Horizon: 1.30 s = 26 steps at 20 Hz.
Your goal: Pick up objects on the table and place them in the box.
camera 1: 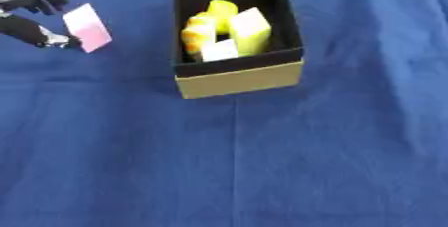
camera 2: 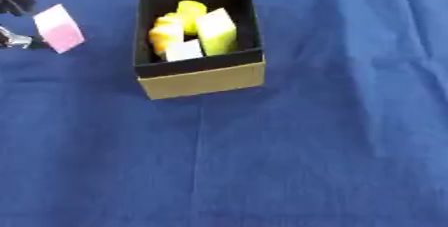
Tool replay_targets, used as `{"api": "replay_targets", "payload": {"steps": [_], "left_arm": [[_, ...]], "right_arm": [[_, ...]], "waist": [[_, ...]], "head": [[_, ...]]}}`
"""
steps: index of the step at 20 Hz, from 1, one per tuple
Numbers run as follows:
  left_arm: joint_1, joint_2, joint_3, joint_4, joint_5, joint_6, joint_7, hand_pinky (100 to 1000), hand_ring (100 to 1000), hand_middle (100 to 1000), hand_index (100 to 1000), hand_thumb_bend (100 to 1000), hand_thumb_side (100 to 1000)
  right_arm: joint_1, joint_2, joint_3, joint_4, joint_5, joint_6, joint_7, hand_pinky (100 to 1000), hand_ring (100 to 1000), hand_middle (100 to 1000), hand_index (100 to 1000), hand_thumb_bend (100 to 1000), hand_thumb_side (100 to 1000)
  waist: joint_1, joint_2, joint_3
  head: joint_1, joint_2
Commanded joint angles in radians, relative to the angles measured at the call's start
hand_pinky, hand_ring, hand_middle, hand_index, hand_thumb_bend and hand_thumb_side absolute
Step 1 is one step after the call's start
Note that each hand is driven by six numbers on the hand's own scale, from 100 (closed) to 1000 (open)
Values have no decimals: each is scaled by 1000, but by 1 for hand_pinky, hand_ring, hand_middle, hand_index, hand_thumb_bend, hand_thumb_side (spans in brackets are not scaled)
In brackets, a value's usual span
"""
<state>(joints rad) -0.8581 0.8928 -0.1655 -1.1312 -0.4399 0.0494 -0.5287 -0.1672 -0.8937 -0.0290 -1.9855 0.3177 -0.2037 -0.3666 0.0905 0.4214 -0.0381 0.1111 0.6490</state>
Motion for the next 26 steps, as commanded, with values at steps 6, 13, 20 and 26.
{"api": "replay_targets", "payload": {"steps": [6,13,20,26], "left_arm": [[-44,20,41,17,-42,17,37,905,831,793,908,565,396],[-61,4,57,43,1,17,24,901,818,783,903,546,411],[-67,-8,66,67,20,17,-1,890,805,768,892,527,364],[-70,-16,63,71,9,13,-8,845,722,674,858,378,223]], "right_arm": [[-14,-8,5,-15,-1,12,-18,760,793,699,766,100,100],[-24,3,8,-15,2,13,-28,758,792,698,764,100,100],[-33,16,14,-15,0,18,-38,755,788,697,760,100,100],[-33,28,17,-15,-5,27,-45,750,785,695,757,100,104]], "waist": [[2,0,-6],[-1,21,-26],[-6,41,-41],[-11,51,-40]], "head": [[18,-27],[38,-51],[53,-72],[54,-73]]}}
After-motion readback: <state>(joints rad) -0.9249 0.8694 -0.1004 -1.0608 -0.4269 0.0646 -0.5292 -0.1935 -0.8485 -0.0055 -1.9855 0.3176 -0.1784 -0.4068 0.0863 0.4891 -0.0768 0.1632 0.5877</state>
